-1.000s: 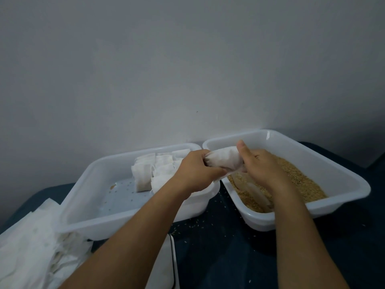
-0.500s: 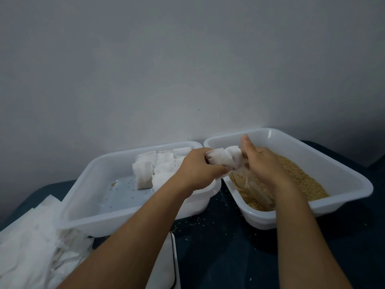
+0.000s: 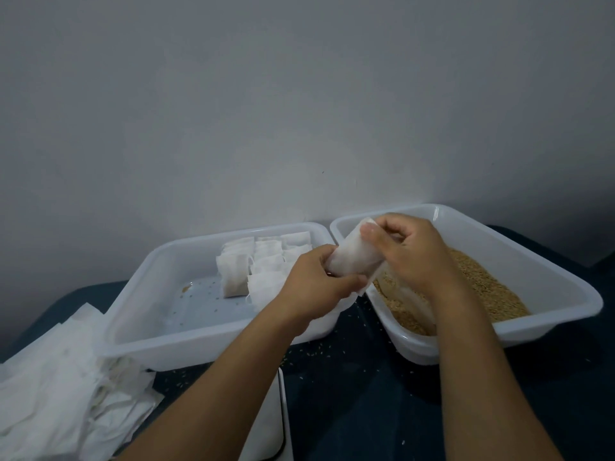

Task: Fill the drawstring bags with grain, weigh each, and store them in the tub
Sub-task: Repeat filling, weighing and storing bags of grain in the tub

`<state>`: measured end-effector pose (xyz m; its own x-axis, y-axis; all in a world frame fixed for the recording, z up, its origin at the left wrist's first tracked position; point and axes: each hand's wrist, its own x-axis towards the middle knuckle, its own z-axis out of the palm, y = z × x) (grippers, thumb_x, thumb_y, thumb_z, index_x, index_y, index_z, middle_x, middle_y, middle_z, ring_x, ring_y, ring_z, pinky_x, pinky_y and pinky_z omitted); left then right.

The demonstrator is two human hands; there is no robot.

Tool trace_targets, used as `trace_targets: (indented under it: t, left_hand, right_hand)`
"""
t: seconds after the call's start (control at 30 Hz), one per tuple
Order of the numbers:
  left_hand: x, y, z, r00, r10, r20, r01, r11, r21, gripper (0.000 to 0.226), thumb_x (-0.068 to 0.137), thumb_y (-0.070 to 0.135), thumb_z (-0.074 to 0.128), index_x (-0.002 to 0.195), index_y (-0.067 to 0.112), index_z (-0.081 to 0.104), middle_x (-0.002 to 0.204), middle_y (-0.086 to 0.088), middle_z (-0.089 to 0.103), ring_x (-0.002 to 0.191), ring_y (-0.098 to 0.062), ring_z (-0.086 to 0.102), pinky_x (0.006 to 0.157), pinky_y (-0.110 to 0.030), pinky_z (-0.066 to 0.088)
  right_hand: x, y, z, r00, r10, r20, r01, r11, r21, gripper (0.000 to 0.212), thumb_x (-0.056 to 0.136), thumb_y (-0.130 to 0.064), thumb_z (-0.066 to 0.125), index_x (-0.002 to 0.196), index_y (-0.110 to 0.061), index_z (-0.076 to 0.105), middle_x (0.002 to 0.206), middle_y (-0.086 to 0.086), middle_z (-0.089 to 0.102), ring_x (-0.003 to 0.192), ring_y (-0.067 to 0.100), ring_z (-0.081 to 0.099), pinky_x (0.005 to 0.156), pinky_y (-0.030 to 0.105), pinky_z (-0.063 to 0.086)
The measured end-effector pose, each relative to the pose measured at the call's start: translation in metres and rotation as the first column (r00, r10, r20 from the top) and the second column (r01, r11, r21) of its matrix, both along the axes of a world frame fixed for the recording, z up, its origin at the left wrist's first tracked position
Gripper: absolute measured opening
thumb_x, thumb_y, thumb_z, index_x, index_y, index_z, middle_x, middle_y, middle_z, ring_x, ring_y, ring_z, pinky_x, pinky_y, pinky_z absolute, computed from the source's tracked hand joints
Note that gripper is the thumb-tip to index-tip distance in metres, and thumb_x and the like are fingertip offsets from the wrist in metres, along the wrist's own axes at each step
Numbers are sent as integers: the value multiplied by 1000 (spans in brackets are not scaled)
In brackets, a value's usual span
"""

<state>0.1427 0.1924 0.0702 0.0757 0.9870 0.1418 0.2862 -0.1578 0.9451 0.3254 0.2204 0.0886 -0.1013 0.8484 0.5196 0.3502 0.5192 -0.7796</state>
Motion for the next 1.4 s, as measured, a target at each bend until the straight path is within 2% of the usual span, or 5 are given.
trace_targets:
  t: [0.23, 0.43, 0.8, 0.97, 1.4]
  left_hand:
    - [-27, -41, -20, 996, -12, 84, 9, 999, 39, 23, 86, 17, 82, 107, 23, 75, 98, 1, 79, 94, -17, 75, 89, -39, 62]
    - [-66, -78, -34, 969, 58, 239, -64, 998, 16, 33, 81, 26, 87, 112, 30, 75, 105, 4, 80, 101, -14, 75, 90, -34, 59]
    - [-139, -129, -66, 970, 92, 223, -128, 981, 149, 24, 89, 36, 79, 113, 39, 73, 112, 5, 78, 105, -12, 74, 87, -24, 58]
    - [-161, -134, -85, 963, 223, 149, -240, 965, 108, 10, 94, 21, 78, 92, 30, 75, 79, 0, 74, 71, -14, 70, 71, -27, 58]
    - [-177, -130, -100, 914, 348, -210, -341, 937, 68, 23, 84, 29, 81, 101, 40, 70, 88, 16, 71, 74, 4, 64, 66, -7, 46]
  right_hand:
    - [-35, -30, 26, 947, 147, 287, -175, 982, 72, 28, 85, -65, 63, 100, -43, 71, 105, -28, 70, 100, -5, 65, 78, 24, 52]
    - [-58, -48, 25, 957, 224, 187, -219, 975, -46, 48, 87, -71, 62, 127, -44, 63, 112, -25, 72, 104, -7, 68, 84, 17, 55]
    - [-114, -90, -61, 931, 281, 234, -275, 960, -58, 23, 99, -33, 70, 80, -20, 71, 72, -3, 68, 67, 15, 62, 64, 37, 52]
    - [-123, -98, -83, 918, 352, 181, -329, 933, -147, 13, 98, -27, 74, 110, -31, 77, 94, -12, 77, 86, 9, 72, 77, 28, 59]
    - [-126, -91, -104, 861, 197, 470, -140, 978, -154, 42, 94, -43, 74, 134, -42, 62, 113, -23, 61, 89, -7, 57, 77, 3, 38]
